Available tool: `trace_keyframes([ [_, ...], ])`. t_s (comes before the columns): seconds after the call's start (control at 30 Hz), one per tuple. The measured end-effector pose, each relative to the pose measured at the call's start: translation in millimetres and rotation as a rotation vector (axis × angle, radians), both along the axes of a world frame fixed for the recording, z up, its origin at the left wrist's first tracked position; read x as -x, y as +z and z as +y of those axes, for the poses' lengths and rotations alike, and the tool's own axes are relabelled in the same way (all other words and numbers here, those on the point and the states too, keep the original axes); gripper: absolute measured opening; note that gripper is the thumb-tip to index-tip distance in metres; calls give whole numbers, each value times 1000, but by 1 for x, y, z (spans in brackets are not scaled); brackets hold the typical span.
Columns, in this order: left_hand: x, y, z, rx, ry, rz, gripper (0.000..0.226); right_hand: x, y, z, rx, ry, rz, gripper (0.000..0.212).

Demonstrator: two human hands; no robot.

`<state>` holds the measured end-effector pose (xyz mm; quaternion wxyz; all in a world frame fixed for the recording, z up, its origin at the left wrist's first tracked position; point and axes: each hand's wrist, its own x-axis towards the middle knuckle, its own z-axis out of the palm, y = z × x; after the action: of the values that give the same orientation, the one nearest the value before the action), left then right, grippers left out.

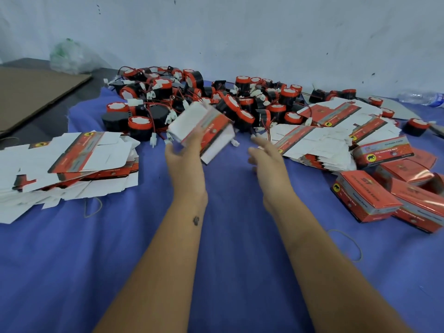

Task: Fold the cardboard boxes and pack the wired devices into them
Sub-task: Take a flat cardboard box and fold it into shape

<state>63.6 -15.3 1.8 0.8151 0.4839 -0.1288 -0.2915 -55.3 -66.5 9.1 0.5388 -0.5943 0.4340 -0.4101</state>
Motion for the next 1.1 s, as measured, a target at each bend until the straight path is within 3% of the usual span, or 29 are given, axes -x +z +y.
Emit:
trace_keyframes([
  [0.07,-3,1,-1,-14,172,26,34,-14,9,-5,5,75,181,37],
  [0.13,-4,1,-2,32,294,58,39,-35,20,-12,27,128,200,37],
  [0.27,-5,-1,-4,107,345,78,63,-73,26,-18,-185,233,63,42],
  [0.37,-5,-5,-4,99,341,35,57,-87,26,-16,-367,227,-73,33],
  [0.53,-6,-10,-9,80,330,44,52,-71,13,-19,-114,-50,-140,10],
  [0.63,-6,-7,-8,54,310,26,68,-37,11,-20,24,-217,-88,26],
  [0.7,-6,-4,-8,34,287,-24,61,-8,15,-23,95,-156,49,34],
  [0.8,-3,-1,-6,22,244,-49,22,24,20,-24,183,62,637,37],
  [0.87,0,0,-3,52,187,-11,20,36,14,-23,245,28,896,24],
  [0.97,5,1,-4,70,86,3,16,42,7,-19,399,-235,1108,25],
  [1.03,7,1,-5,90,10,2,16,46,4,-20,472,-309,1187,29],
  [1.1,8,0,-8,103,-82,-10,30,50,5,-22,505,-330,1221,28],
])
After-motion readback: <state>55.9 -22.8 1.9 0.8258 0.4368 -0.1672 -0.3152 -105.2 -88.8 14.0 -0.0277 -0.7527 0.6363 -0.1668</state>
